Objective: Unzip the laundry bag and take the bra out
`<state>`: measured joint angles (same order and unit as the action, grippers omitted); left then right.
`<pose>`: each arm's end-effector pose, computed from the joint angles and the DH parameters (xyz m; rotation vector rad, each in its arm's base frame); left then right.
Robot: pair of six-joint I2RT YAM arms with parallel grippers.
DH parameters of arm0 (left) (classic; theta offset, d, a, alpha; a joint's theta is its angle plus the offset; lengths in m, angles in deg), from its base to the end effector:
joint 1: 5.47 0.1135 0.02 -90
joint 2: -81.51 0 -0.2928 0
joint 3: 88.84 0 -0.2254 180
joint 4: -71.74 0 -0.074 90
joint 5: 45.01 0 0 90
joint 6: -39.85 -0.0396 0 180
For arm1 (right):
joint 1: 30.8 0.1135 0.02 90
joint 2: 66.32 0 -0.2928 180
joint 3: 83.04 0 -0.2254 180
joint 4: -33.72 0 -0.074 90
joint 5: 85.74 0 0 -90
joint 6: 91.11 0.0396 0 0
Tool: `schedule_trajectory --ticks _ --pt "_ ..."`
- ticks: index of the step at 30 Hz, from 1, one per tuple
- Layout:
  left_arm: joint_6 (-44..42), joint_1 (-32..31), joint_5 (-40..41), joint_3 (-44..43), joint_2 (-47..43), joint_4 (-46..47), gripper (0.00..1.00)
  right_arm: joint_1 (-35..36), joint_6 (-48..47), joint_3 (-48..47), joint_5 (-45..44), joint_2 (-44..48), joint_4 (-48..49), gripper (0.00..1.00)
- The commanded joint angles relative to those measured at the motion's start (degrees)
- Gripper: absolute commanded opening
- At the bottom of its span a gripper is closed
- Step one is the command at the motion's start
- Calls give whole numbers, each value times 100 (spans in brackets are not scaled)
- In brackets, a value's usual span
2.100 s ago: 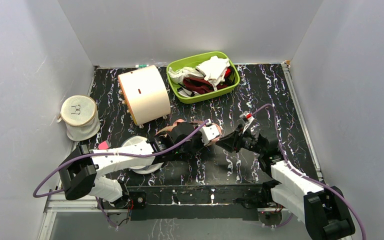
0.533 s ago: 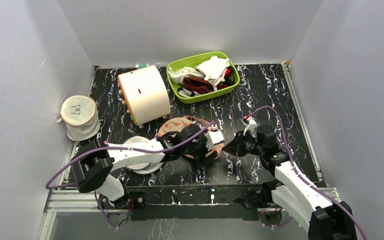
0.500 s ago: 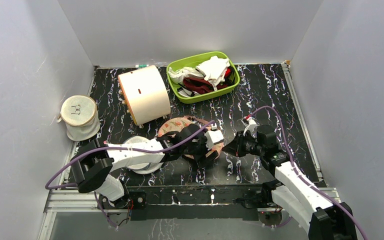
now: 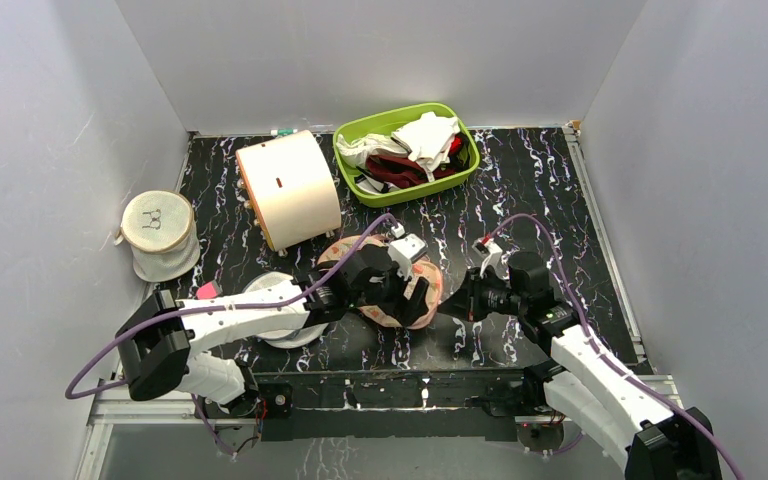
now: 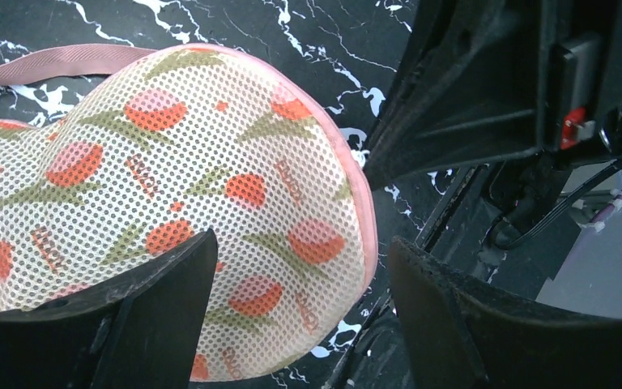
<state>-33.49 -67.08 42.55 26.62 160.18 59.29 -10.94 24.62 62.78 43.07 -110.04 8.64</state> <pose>0.1329 -0.2494 0.2948 0.8502 1.9809 -0.8761 0.1016 0.0631 0.2189 -0.2972 2.2461 1.1765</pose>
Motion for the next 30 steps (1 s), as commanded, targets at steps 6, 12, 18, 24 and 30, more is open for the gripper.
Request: schedule_trajectory --ticks 6,12,18,24,30 --pt "4 -251 50 -635 603 -244 76 420 -7 -477 66 80 7 0" --pt "-334 -352 636 -802 867 -548 55 546 -71 -554 114 -12 -34 0" --pt "-540 -353 840 -754 843 -703 27 572 -78 -518 2 7 -46 0" --pt "-512 -352 837 -620 716 -886 10 574 -13 -534 -195 -26 -37 0" --pt "-466 -352 710 -458 500 -894 0 578 145 -519 -327 -189 136 0"
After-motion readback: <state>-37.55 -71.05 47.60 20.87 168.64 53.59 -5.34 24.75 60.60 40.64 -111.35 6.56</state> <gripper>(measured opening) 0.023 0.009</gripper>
